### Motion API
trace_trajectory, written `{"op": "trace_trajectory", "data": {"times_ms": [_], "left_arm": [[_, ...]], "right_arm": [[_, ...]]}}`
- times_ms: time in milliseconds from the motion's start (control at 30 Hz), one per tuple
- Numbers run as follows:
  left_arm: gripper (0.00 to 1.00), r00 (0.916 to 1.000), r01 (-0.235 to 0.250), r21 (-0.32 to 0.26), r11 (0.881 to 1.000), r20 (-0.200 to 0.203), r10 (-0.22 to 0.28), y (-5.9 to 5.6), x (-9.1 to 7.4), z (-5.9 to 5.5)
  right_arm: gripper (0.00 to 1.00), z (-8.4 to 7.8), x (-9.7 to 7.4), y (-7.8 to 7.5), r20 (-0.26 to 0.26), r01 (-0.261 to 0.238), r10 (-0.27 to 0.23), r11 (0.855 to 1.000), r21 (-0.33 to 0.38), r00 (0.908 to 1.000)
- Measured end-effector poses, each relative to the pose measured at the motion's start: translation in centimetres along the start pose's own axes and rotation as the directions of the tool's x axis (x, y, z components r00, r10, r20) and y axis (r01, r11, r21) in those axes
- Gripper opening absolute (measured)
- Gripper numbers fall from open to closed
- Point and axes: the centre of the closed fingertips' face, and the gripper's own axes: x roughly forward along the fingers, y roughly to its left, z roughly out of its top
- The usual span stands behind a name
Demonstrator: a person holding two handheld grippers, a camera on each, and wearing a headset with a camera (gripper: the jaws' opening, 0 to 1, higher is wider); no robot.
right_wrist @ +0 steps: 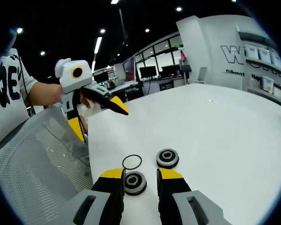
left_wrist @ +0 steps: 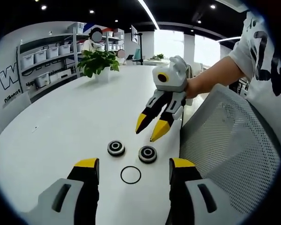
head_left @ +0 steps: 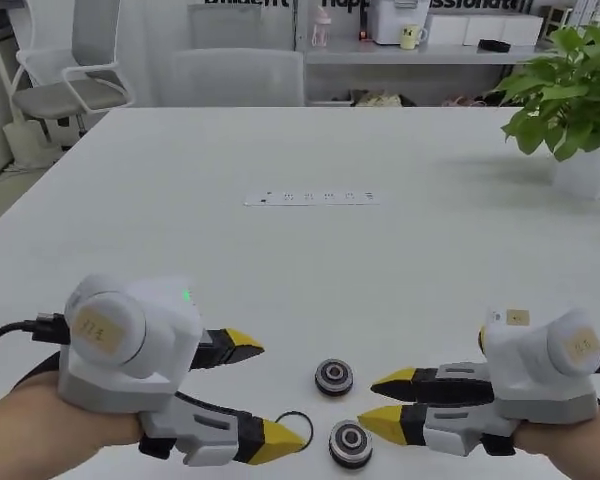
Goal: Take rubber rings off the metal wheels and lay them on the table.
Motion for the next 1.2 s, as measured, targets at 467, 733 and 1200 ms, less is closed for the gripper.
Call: {"op": "trace_trajectory", "data": {"times_ms": [467,733,1200], "left_arm": [[0.54,0.9985,0.033,0.021,0.999,-0.045,-0.032,-0.5,1.7,-0.6],[0.52,0.9974,0.052,0.024,0.998,-0.051,-0.051,-0.9,2.7,-0.5],[0.46,0.9946,0.080,0.019,0.997,-0.068,-0.078,-1.4,4.2,-0.9]], "right_arm": [[0.27,-1.2,-0.4,0.3,-0.009,0.004,-0.004,1.000,0.019,1.0000],[0.29,-1.7,-0.3,0.4,-0.014,0.004,-0.003,1.000,0.021,0.9999],[0.30,-2.9,-0.1,0.8,-0.039,-0.002,0.003,1.000,0.016,0.9993]]}}
